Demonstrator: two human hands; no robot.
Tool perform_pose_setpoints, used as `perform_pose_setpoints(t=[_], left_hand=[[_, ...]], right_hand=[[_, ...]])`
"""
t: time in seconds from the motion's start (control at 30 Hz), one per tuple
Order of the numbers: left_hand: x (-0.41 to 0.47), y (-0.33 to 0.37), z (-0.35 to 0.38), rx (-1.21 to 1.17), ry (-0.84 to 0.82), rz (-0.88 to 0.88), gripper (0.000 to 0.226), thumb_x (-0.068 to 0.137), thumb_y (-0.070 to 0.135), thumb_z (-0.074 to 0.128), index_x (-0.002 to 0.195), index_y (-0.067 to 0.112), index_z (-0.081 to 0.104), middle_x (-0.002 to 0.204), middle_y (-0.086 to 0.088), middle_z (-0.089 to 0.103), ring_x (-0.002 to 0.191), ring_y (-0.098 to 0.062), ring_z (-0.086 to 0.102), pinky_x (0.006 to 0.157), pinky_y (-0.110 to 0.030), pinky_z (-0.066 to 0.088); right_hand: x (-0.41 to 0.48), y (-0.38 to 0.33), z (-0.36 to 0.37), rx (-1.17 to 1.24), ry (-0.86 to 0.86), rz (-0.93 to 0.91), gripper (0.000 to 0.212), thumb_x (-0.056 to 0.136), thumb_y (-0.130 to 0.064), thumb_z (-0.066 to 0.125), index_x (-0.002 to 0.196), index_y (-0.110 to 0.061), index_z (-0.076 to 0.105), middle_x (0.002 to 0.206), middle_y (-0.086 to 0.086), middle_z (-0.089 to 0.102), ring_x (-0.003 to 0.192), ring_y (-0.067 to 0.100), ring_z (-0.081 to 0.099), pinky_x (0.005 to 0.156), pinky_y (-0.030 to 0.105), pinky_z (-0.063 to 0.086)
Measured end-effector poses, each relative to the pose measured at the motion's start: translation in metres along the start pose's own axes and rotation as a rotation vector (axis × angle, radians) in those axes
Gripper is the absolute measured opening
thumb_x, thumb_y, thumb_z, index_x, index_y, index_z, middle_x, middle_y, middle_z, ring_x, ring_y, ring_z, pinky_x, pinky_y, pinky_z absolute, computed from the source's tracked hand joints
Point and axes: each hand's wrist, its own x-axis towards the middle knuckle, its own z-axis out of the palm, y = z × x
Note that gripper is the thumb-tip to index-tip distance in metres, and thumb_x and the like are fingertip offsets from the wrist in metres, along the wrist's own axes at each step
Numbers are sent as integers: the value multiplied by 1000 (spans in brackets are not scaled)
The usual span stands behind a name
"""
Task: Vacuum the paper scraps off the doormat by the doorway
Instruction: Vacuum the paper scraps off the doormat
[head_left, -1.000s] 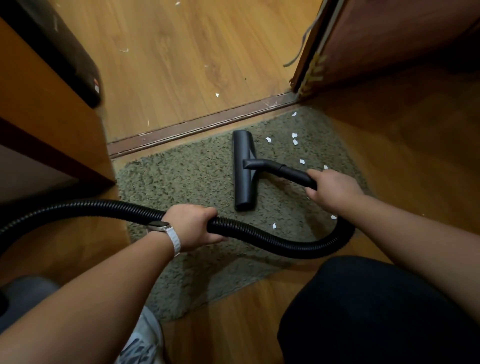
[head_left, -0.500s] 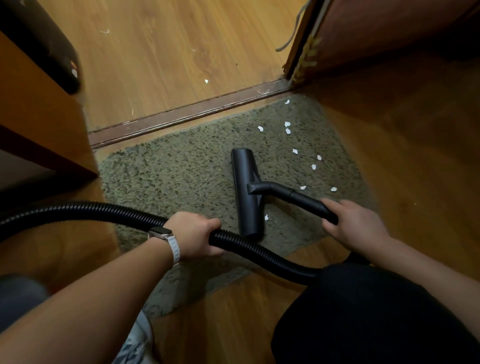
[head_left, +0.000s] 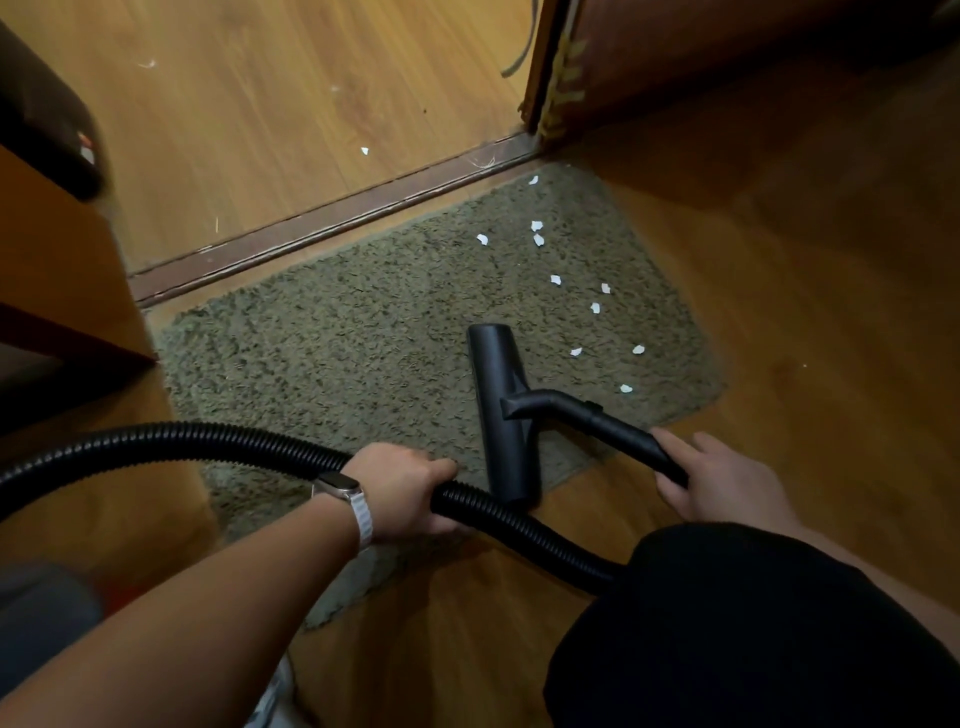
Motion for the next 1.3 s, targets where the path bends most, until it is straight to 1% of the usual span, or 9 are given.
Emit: perform_pose_setpoints(t=[0.1,0.2,0.27,0.37,0.5,0.6,0.77,1.07,1.3], left_hand=[[0,-1,2,26,7,10,78,68,88,15,101,29,55,90,5,63,80,-21,64,59,-30,40],[1,-1,5,48,9,-4,77,69,89,18,100,29,56,87,5,64,77,-21,66,58,-30,43],[2,2,3,52,-11,-25,69,75,86,29,101,29,56,88,5,65,80,-21,66,62,-31,46],[5,11,-4,40,-19,-74,59,82,80,43,105,28,57,92,5,65,85,-21,66,64,-29,43],[11,19,-4,19,7,-141,60,80,80,44,108,29,59,93,5,68,87,-20,67,60,-27,39],[18,24,1,4,119,-115,72,70,87,30,94,29,64,75,5,68,69,-21,68,51,-26,39],[29,45,0,13,190,-62,63,69,83,39,79,26,63,64,7,62,56,-20,64,46,-24,38],[23,49,-5,33,31,-99,59,78,80,51,103,27,61,93,7,69,86,-18,67,62,-27,41],[26,37,-4,35,-47,-125,70,75,87,40,108,29,59,95,8,68,88,-16,67,66,-27,47]], right_hand=[[5,-9,6,4,73,-88,58,73,-35,83,128,-25,66,76,-3,54,55,21,56,44,23,26],[10,-9,6,0,108,-81,55,82,-39,73,134,-30,60,86,-1,60,69,23,63,49,24,31],[9,-2,3,24,105,-5,54,90,-43,63,141,-33,51,92,-3,56,80,23,62,53,26,32],[3,16,0,97,99,161,51,94,-42,58,143,-32,48,87,-5,45,74,19,49,49,26,25],[-14,46,4,302,115,345,45,97,-37,57,141,-31,50,90,-2,53,73,16,50,49,25,27],[-28,63,9,418,148,400,43,98,-36,56,139,-27,52,90,3,58,72,19,54,49,28,32],[-46,83,25,471,114,496,44,97,-36,58,140,-26,54,81,2,62,63,19,59,45,29,39],[-38,59,31,431,111,444,36,99,-35,54,133,-24,56,80,-6,51,65,7,48,45,26,29],[-12,57,29,482,125,463,45,98,-39,54,141,-27,50,90,-1,56,75,17,54,52,29,39]])
